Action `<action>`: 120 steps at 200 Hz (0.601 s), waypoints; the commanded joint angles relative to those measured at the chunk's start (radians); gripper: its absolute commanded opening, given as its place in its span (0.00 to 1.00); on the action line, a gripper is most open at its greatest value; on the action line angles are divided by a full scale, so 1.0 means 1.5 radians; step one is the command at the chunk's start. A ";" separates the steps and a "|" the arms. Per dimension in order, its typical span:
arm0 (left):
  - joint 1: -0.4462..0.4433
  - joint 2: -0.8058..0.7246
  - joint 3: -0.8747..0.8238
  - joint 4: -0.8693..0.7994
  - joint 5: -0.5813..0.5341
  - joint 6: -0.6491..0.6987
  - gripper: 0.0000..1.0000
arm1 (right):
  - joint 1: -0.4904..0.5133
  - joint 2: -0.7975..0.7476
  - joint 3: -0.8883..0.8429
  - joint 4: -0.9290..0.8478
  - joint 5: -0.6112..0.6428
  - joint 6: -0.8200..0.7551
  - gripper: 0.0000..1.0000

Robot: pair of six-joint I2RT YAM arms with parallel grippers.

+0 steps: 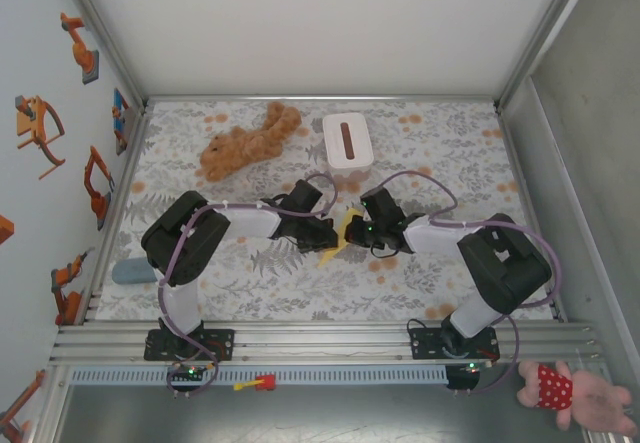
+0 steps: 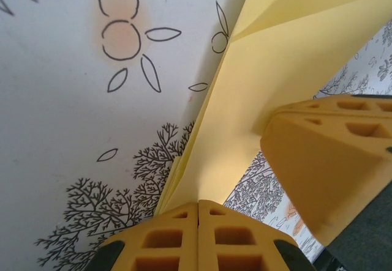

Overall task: Fold a paper plane with a square sheet of paper (pick it up from the middle)
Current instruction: Fold the wing for the fifth time at the center of the table.

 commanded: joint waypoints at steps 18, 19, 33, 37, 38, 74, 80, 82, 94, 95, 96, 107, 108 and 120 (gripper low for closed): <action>-0.002 0.032 -0.002 -0.077 -0.016 0.004 0.00 | -0.003 -0.003 0.053 -0.020 0.064 0.000 0.01; -0.002 0.032 -0.002 -0.078 -0.016 0.004 0.00 | -0.003 -0.004 0.054 -0.021 0.065 -0.001 0.01; -0.002 0.032 -0.001 -0.081 -0.016 0.005 0.00 | -0.003 -0.001 0.070 -0.043 0.088 -0.006 0.01; -0.002 0.032 -0.001 -0.081 -0.017 0.004 0.00 | -0.003 0.000 0.073 -0.050 0.095 -0.008 0.01; -0.002 0.032 -0.001 -0.081 -0.017 0.004 0.00 | -0.003 0.001 0.074 -0.051 0.096 -0.008 0.01; -0.002 0.032 -0.002 -0.082 -0.016 0.002 0.00 | -0.004 0.009 0.080 -0.077 0.122 -0.013 0.00; -0.002 0.033 -0.002 -0.082 -0.017 0.002 0.00 | -0.003 0.010 0.078 -0.078 0.124 -0.012 0.00; -0.002 0.032 -0.002 -0.082 -0.016 0.001 0.00 | -0.003 0.011 0.078 -0.079 0.126 -0.011 0.00; -0.002 0.032 -0.002 -0.082 -0.016 0.001 0.00 | -0.006 0.012 0.072 -0.080 0.132 -0.009 0.00; -0.002 0.032 -0.002 -0.082 -0.016 0.001 0.00 | -0.007 0.013 0.072 -0.080 0.132 -0.009 0.00; -0.002 0.031 -0.002 -0.081 -0.016 0.001 0.00 | -0.007 0.013 0.071 -0.080 0.132 -0.009 0.00; -0.001 0.031 -0.004 -0.083 -0.017 0.000 0.00 | -0.011 0.015 0.067 -0.078 0.135 -0.009 0.00; -0.001 0.031 -0.005 -0.083 -0.017 0.000 0.00 | -0.011 0.015 0.066 -0.078 0.135 -0.009 0.00; -0.001 0.030 -0.006 -0.083 -0.017 -0.002 0.00 | -0.015 0.018 0.061 -0.074 0.136 -0.012 0.00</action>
